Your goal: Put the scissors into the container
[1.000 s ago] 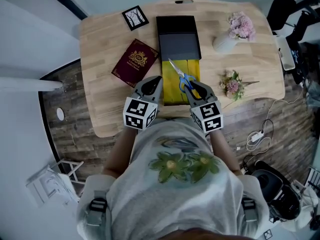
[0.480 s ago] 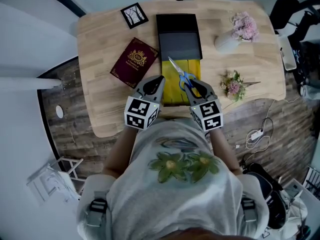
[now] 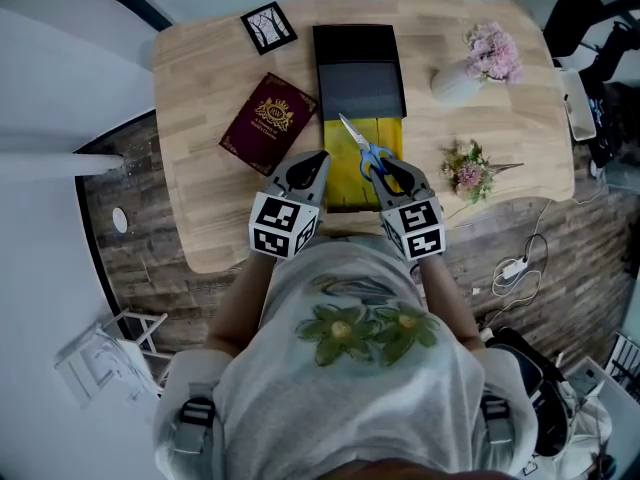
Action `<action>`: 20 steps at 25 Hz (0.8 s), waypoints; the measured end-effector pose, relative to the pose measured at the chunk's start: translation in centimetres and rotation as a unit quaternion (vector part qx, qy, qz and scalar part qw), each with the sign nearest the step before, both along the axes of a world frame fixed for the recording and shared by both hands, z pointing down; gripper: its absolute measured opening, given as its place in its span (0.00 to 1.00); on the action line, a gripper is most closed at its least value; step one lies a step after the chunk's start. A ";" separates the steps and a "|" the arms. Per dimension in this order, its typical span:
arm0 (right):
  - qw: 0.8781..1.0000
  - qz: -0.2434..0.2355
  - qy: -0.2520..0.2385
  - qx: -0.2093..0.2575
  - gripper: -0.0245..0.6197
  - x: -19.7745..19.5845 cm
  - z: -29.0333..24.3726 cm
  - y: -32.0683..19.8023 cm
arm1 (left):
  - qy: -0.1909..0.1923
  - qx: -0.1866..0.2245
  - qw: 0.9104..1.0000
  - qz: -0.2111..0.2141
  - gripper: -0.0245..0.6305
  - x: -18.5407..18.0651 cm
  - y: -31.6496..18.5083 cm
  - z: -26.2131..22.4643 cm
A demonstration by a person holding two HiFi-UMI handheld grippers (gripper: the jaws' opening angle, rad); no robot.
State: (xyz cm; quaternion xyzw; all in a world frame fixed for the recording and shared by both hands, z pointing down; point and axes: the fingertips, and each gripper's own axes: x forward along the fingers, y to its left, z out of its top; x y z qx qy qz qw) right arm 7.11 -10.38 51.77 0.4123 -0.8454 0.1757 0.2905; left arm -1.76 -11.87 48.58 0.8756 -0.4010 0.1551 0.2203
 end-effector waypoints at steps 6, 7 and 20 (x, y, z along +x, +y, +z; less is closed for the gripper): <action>1.000 -0.004 0.002 -0.004 0.16 0.0 0.5 -0.1 | -0.002 -0.003 1.000 0.002 0.05 0.2 -0.1 0.3; 1.000 -0.004 0.001 -0.004 0.16 0.0 0.5 -0.1 | -0.002 -0.003 1.000 0.002 0.05 0.3 -0.1 0.3; 1.000 -0.005 0.013 -0.024 0.16 0.2 2.4 0.4 | -0.003 -0.008 1.000 0.002 0.05 0.2 0.0 0.6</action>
